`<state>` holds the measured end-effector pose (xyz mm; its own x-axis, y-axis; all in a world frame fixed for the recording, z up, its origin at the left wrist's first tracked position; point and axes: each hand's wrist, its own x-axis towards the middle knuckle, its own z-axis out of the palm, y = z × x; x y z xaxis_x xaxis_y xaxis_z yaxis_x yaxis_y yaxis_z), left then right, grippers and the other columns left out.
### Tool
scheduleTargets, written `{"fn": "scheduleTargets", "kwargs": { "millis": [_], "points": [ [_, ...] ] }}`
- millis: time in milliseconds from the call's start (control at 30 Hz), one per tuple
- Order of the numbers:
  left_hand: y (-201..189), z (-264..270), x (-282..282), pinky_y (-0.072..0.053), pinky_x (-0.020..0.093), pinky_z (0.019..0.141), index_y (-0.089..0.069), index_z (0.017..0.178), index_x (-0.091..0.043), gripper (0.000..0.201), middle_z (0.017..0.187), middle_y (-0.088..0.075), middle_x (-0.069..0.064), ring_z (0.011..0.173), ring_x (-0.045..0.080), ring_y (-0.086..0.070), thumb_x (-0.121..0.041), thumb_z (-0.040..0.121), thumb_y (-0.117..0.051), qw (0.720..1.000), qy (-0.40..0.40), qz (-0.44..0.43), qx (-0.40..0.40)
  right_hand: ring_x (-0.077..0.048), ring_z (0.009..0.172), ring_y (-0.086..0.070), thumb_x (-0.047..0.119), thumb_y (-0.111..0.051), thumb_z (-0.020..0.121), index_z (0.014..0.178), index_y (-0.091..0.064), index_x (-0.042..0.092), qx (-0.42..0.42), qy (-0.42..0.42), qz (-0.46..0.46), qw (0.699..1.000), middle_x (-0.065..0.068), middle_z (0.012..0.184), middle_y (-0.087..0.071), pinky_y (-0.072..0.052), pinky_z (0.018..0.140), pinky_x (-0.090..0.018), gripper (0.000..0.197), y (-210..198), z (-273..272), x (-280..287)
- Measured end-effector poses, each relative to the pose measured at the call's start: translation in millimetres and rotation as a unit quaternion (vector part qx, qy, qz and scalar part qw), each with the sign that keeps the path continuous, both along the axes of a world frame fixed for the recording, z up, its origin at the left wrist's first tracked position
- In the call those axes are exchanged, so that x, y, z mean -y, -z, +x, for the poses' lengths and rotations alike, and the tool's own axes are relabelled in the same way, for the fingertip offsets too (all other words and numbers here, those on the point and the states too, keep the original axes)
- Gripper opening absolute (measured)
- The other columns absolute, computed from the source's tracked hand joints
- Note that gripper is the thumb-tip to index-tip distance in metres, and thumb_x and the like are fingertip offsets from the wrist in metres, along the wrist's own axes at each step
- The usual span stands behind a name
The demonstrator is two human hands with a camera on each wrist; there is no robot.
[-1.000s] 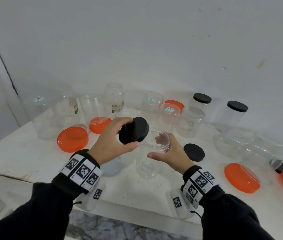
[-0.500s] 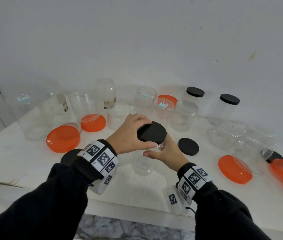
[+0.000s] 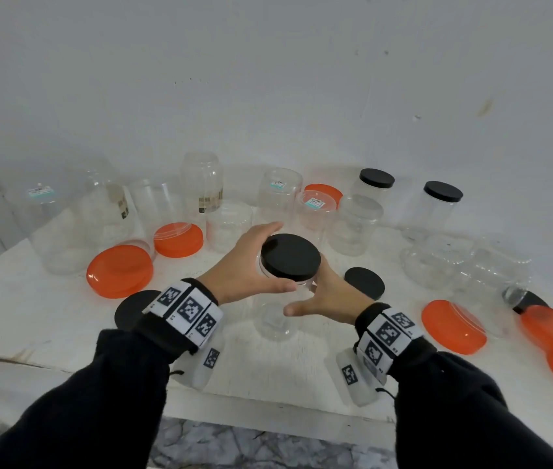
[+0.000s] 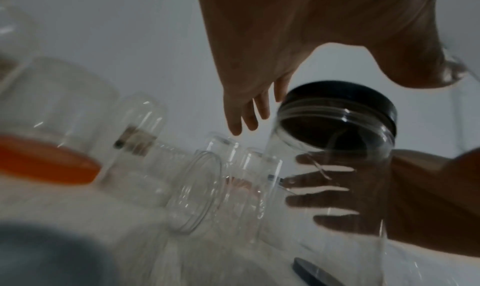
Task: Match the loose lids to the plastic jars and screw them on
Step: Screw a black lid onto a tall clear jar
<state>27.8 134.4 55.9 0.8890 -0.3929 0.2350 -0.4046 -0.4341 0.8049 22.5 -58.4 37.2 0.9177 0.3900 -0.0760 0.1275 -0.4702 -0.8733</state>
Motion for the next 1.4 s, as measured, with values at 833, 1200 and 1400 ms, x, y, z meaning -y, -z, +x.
{"fn": "scheduleTargets", "kwargs": {
  "millis": [833, 1200, 1400],
  "points": [
    [42.6, -5.2, 25.9, -0.041, 0.004, 0.080, -0.045, 0.125, -0.025, 0.077, 0.118, -0.059, -0.011, 0.106, -0.005, -0.054, -0.023, 0.060, -0.086, 0.978, -0.070, -0.185, -0.070, -0.017, 0.118, -0.042, 0.019, -0.076, 0.072, 0.137, -0.039, 0.029, 0.142, -0.199, -0.424, 0.872, 0.003, 0.131, -0.041, -0.043, 0.097, -0.036, 0.075, -112.4, 12.2, -37.5],
    [48.7, -6.4, 28.7, -0.040, 0.008, 0.084, -0.044, 0.127, -0.030, 0.089, 0.119, -0.058, -0.016, 0.108, -0.007, -0.052, -0.048, 0.048, -0.079, 0.977, -0.074, -0.192, -0.061, -0.017, 0.104, -0.047, 0.041, -0.075, 0.069, 0.130, -0.045, 0.030, 0.180, -0.155, -0.450, 0.861, 0.002, 0.113, -0.050, -0.047, 0.085, -0.032, 0.068, -112.0, 14.0, -42.2],
    [46.9, -5.6, 27.1, -0.040, 0.005, 0.083, -0.043, 0.125, -0.035, 0.084, 0.117, -0.058, -0.019, 0.107, -0.010, -0.052, -0.045, 0.050, -0.080, 0.980, -0.067, -0.181, -0.053, -0.019, 0.077, -0.059, 0.061, -0.065, 0.070, 0.100, -0.062, 0.009, 0.228, -0.093, -0.486, 0.838, -0.003, 0.084, -0.062, -0.050, 0.064, -0.029, 0.059, -104.0, 13.7, -51.2]
  ]
}}
